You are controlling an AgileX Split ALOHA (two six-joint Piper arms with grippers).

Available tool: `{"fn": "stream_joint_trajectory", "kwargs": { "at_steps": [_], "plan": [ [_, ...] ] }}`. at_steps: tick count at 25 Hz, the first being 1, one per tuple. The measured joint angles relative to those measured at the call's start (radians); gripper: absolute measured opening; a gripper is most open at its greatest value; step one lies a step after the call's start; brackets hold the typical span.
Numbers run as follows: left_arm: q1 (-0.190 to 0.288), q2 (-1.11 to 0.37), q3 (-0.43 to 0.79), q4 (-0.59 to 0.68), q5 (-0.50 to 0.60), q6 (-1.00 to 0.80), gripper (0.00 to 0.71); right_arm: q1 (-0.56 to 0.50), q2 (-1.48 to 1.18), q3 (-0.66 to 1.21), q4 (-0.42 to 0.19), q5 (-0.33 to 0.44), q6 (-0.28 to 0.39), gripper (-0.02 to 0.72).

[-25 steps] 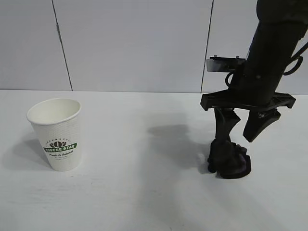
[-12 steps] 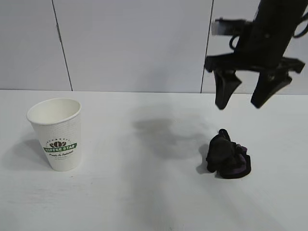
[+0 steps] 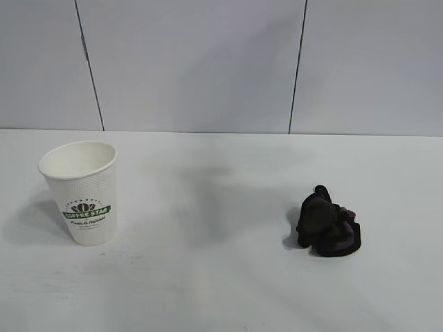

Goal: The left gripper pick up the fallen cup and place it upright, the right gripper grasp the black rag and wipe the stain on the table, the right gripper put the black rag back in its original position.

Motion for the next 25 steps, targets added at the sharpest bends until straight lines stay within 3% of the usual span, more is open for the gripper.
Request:
{"fn": "stream_joint_trajectory", "kwargs": {
  "at_steps": [2, 3, 7, 12, 16, 20, 25],
  "plan": [
    [0.000, 0.000, 0.000, 0.000, 0.000, 0.000, 0.664, 0.000, -0.103, -0.004, 0.045, 0.009, 0.021, 0.506],
    [0.000, 0.000, 0.000, 0.000, 0.000, 0.000, 0.664, 0.000, -0.161, -0.005, 0.097, 0.010, 0.028, 0.506],
    [0.000, 0.000, 0.000, 0.000, 0.000, 0.000, 0.664, 0.000, -0.372, -0.007, 0.389, 0.018, 0.034, 0.506],
    [0.000, 0.000, 0.000, 0.000, 0.000, 0.000, 0.664, 0.000, -0.502, 0.023, 0.748, 0.018, -0.005, 0.506],
    [0.000, 0.000, 0.000, 0.000, 0.000, 0.000, 0.664, 0.000, -0.543, 0.131, 0.949, 0.018, -0.063, 0.506],
    [0.000, 0.000, 0.000, 0.000, 0.000, 0.000, 0.664, 0.000, -0.575, 0.276, 1.015, 0.018, -0.113, 0.506],
    [0.000, 0.000, 0.000, 0.000, 0.000, 0.000, 0.664, 0.000, -0.671, 0.452, 0.989, 0.018, -0.134, 0.506]
  ]
}}
